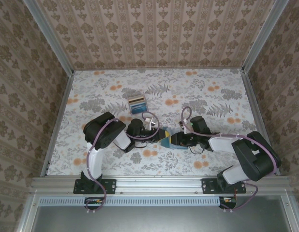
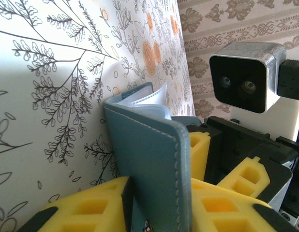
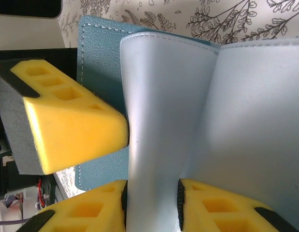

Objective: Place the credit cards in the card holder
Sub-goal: Flip over the card slot in the card holder.

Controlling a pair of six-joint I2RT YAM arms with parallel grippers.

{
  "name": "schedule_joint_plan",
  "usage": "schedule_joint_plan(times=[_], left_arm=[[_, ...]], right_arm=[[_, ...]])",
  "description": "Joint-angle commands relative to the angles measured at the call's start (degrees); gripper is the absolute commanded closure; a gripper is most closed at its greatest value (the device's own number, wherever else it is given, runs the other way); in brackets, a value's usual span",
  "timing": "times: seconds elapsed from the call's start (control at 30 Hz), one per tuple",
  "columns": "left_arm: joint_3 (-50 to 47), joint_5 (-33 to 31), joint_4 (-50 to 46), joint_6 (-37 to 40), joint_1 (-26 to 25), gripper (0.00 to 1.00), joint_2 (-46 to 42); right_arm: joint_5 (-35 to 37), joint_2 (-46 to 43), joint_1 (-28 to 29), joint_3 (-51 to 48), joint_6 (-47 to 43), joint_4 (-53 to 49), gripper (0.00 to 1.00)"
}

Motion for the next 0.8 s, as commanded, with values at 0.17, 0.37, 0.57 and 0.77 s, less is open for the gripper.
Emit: schedule_joint_plan(times=[0.17, 0.37, 0.57, 0.77], left_arm=[[-0.54, -0.17, 0.00, 1.23, -0.29, 0.84, 1.62], [0.16, -0.07, -0.09, 0.88, -0.50, 0.82, 2.42], [0.55, 0.07, -0.09, 0.81, -0.65, 0.80, 2.44], [-1.08, -0.86, -0.20, 1.51, -0.08, 0.80, 1.43]], right_arm=[[2.14, -5.48, -0.50, -0.75, -1.89, -4.84, 0.55], [4.93, -10.26, -0.52, 0.30, -5.66, -12.45, 0.67], [7.71, -10.92, -0.56, -0.27, -5.26, -13.84, 0.74], [13.67, -17.30, -0.52, 0.25, -2.04, -19.57, 0.52]])
